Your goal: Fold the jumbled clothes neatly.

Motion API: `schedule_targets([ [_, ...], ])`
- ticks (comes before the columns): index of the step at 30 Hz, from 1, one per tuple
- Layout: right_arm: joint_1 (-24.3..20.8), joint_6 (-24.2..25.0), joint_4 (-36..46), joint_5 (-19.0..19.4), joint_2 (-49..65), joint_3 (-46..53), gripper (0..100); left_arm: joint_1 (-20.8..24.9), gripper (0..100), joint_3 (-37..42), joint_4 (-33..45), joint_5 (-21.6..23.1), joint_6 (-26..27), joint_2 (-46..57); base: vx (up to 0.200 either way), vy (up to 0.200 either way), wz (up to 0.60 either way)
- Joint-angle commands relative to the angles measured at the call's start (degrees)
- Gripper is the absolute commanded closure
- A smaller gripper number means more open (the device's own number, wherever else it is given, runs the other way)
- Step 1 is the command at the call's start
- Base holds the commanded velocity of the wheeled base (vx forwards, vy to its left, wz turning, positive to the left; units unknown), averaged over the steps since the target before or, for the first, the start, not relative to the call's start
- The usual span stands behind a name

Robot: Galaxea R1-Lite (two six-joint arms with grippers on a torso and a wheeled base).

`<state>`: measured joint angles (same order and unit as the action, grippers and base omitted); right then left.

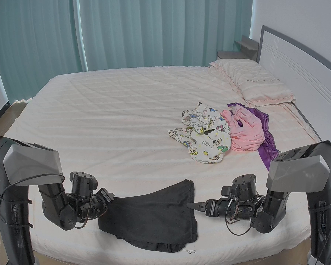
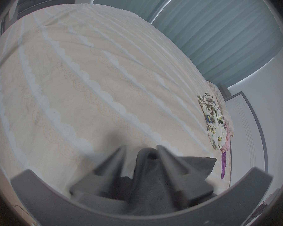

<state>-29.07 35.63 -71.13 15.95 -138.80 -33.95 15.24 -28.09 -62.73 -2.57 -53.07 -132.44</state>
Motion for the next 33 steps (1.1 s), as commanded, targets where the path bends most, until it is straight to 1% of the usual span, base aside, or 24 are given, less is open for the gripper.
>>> schedule_targets([
  [1,-0.02,-0.13,-0.06,0.05,0.02,0.55,0,-0.03,0,0.67,-0.02,-0.06,-0.02,0.34,0.0,0.0,0.0],
  [4,-0.02,-0.21,-1.38,0.14,-0.15,1.43,0,-0.91,0,4.53,-0.02,0.11,0.51,3.5,0.0,0.0,0.0],
  [6,-0.02,-0.21,-2.08,0.14,-0.33,1.69,0,-1.79,0,7.96,-0.28,1.87,2.44,5.79,0.0,0.0,0.0],
  [9,-0.02,-0.21,-2.08,0.14,-0.42,1.87,0,-3.37,0,11.21,-3.27,8.02,6.04,7.19,0.0,0.0,0.0],
  [11,-0.02,-0.21,-2.17,0.14,-0.33,2.05,0,-4.25,0,14.99,-7.67,12.5,7.8,7.46,0.0,0.0,0.0],
  [12,-0.02,-0.21,-2.17,0.14,-0.42,2.05,0,-4.25,0,15.43,-8.28,12.86,7.98,7.37,0.0,0.0,0.0],
  [13,-0.02,-0.21,-2.17,0.14,-0.33,2.05,0,-4.25,0,16.84,-10.92,14.17,8.59,7.11,0.0,0.0,0.0],
  [14,-0.02,-0.21,-2.17,0.14,-0.33,2.05,0,-4.25,0,16.84,-10.92,14.17,8.59,7.11,0.0,0.0,0.0],
  [15,-0.02,-0.21,-2.17,0.14,-0.33,2.05,0,-4.16,0,18.24,-14.08,14.44,9.3,6.4,0.0,0.0,0.0],
  [17,-0.02,-0.21,-2.17,0.14,-0.33,2.05,0,-4.16,0,18.33,-15.84,14.35,9.65,4.65,0.0,0.0,0.0],
  [20,-0.02,-0.21,-2.17,0.14,-0.33,2.05,0,-4.87,0,18.95,-17.42,14.44,10.88,3.68,-0.2,0.0,0.0],
  [24,-0.02,-0.21,-2.17,0.23,-0.42,2.05,0,-5.66,0,20.18,-17.6,15.84,16.15,1.48,0.0,0.0,0.0],
  [26,-0.02,-0.21,-2.17,0.23,-0.42,2.05,0,-5.66,0,20.7,-17.86,16.55,17.38,1.04,0.0,0.0,0.0],
  [27,-0.02,-0.21,-2.17,0.23,-0.42,2.05,0,-5.66,0,22.11,-18.92,18.22,18.52,0.78,0.0,0.0,0.0],
  [28,-0.02,-0.21,-2.17,0.23,-0.42,2.05,0,-5.66,0,22.64,-19.62,18.92,18.96,0.69,0.0,0.0,0.0],
  [30,-0.02,-0.21,-2.17,0.23,-0.42,2.05,0,-5.75,0,24.84,-23.14,21.56,20.99,-0.19,0.0,0.0,0.0],
  [33,-0.02,-0.3,-2.17,0.23,-0.42,2.05,0,-5.75,0,24.22,-27.27,20.59,23.53,-3.53,0.0,0.0,0.0],
])
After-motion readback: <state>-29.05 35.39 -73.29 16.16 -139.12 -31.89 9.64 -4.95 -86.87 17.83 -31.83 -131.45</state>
